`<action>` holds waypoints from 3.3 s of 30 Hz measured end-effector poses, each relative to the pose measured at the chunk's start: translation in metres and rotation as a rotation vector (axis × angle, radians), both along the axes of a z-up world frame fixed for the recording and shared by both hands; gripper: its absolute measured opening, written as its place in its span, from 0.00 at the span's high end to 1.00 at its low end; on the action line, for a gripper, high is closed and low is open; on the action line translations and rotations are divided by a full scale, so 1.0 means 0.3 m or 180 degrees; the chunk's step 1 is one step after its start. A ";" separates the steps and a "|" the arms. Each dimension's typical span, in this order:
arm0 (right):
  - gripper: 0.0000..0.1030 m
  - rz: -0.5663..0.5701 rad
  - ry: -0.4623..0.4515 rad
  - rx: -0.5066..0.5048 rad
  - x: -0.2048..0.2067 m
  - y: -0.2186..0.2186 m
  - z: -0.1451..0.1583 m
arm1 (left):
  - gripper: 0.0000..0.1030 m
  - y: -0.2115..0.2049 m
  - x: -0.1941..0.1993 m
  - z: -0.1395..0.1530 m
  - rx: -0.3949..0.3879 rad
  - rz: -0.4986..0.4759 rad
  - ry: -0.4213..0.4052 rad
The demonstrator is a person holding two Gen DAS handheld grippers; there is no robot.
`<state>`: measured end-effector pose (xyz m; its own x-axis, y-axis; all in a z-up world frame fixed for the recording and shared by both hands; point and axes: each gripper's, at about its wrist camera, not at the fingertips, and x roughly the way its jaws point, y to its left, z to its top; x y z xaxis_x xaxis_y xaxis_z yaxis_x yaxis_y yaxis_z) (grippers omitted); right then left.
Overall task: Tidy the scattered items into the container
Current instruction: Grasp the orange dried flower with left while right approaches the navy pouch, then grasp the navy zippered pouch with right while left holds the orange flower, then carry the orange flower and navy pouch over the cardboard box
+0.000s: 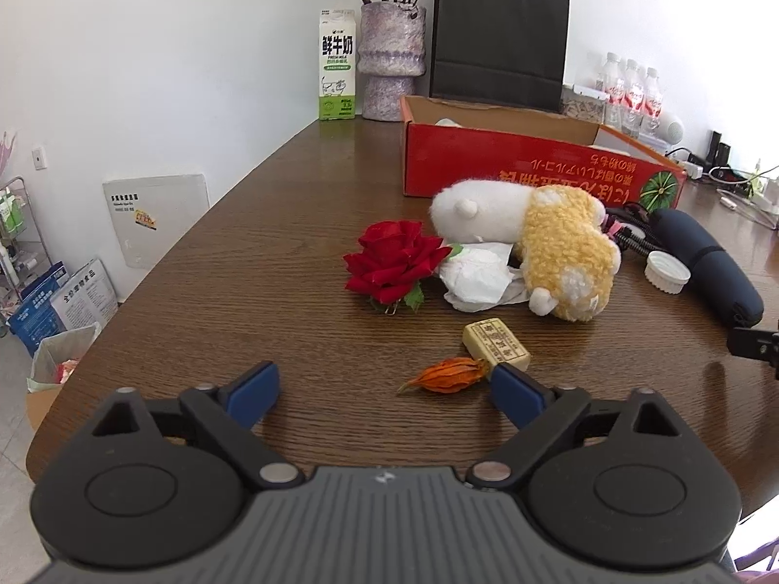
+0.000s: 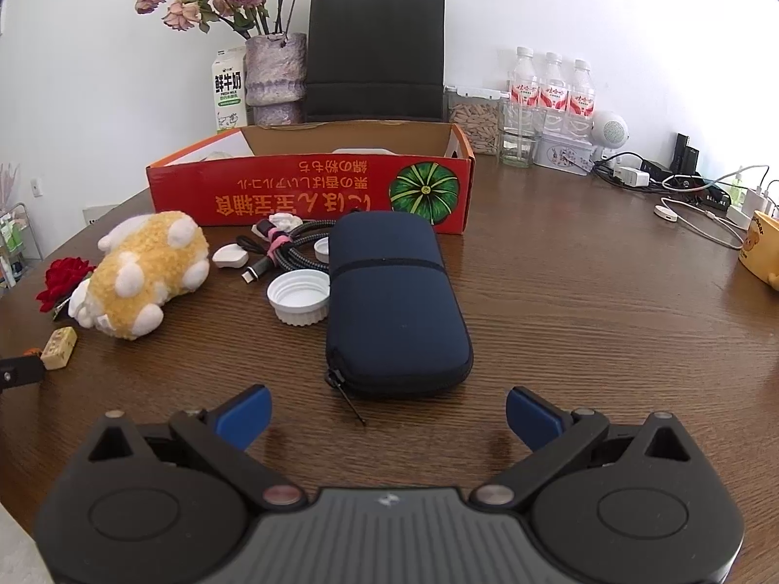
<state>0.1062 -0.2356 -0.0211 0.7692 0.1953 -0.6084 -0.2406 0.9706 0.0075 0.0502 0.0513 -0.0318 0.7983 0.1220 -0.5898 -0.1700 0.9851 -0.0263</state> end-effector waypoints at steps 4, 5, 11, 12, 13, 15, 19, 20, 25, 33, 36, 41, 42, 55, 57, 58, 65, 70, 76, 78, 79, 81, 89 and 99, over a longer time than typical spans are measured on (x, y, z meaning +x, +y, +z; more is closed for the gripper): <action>0.00 0.0009 0.0012 -0.0001 0.001 0.003 -0.004 | 0.30 -0.008 -0.001 0.005 -0.0002 -0.0098 -0.0058; 0.00 0.0011 0.0013 -0.0002 0.001 0.004 -0.005 | 0.33 -0.011 0.000 0.006 -0.0013 -0.0123 -0.0067; 0.00 0.0001 0.0020 -0.0002 0.003 0.003 -0.007 | 0.80 -0.024 0.004 0.011 -0.0064 -0.0247 -0.0082; 0.00 -0.0001 0.0019 -0.0001 0.003 0.003 -0.007 | 0.84 -0.024 0.003 0.012 -0.0087 -0.0256 -0.0079; 0.00 -0.0003 0.0021 0.0001 0.004 0.002 -0.008 | 0.85 -0.025 0.001 0.013 -0.0108 -0.0270 -0.0083; 0.00 -0.0004 0.0024 0.0002 0.006 0.001 -0.008 | 0.85 -0.029 -0.001 0.015 -0.0115 -0.0288 -0.0093; 0.00 -0.0003 0.0023 0.0003 0.007 0.001 -0.008 | 0.85 -0.031 -0.007 0.024 -0.0107 -0.0266 -0.0134; 0.00 -0.0003 0.0021 0.0004 0.008 0.000 -0.007 | 0.86 -0.029 -0.009 0.027 -0.0108 -0.0257 -0.0150; 0.00 -0.0006 -0.0030 0.0008 0.015 -0.002 0.007 | 0.86 -0.019 -0.013 0.046 -0.0112 -0.0214 -0.0215; 0.00 0.0015 -0.0194 0.0073 0.077 0.001 0.064 | 0.86 -0.021 -0.001 0.092 -0.0093 -0.0190 -0.0367; 0.00 -0.0005 -0.0179 0.0068 0.120 0.005 0.068 | 0.86 -0.025 0.004 0.104 -0.0089 -0.0199 -0.0414; 0.03 -0.0021 -0.0096 -0.0132 0.169 0.020 0.045 | 0.86 -0.017 0.011 0.102 -0.0091 -0.0166 -0.0408; 0.05 -0.0034 -0.0064 -0.0172 0.177 0.021 0.038 | 0.86 -0.012 0.011 0.099 -0.0100 -0.0154 -0.0400; 0.34 0.0073 0.0079 -0.0012 0.243 0.033 0.006 | 0.86 0.008 0.014 0.095 -0.0123 -0.0101 -0.0380; 0.36 0.0078 0.0035 -0.0007 0.231 0.034 0.006 | 0.86 0.013 0.016 0.097 -0.0123 -0.0086 -0.0388; 0.37 0.0087 0.0024 0.0025 0.226 0.031 0.008 | 0.86 0.014 0.016 0.099 -0.0125 -0.0084 -0.0393; 0.39 0.0098 -0.0185 0.0113 0.190 0.006 0.057 | 0.86 0.007 0.033 0.114 -0.0125 -0.0088 -0.0451; 0.39 0.0123 -0.0342 0.0152 0.187 0.008 0.112 | 0.86 -0.007 0.054 0.150 -0.0104 -0.0124 -0.0567; 0.39 0.0146 -0.0537 0.0243 0.218 0.018 0.184 | 0.86 -0.042 0.109 0.223 -0.0023 -0.0215 -0.0797; 0.39 0.0146 -0.0601 0.0275 0.234 0.022 0.210 | 0.86 -0.052 0.132 0.249 -0.0013 -0.0236 -0.0880; 0.39 0.0144 -0.0638 0.0293 0.246 0.025 0.225 | 0.86 -0.055 0.145 0.263 -0.0013 -0.0244 -0.0926; 0.39 0.0149 -0.0707 0.0328 0.273 0.032 0.257 | 0.86 -0.067 0.173 0.297 -0.0031 -0.0264 -0.1020; 0.39 0.0154 -0.0929 0.0493 0.403 0.065 0.362 | 0.86 -0.142 0.306 0.399 -0.0096 -0.0385 -0.1321; 0.39 0.0140 -0.1007 0.0515 0.611 0.124 0.355 | 0.86 -0.218 0.535 0.445 -0.0182 -0.0236 -0.1487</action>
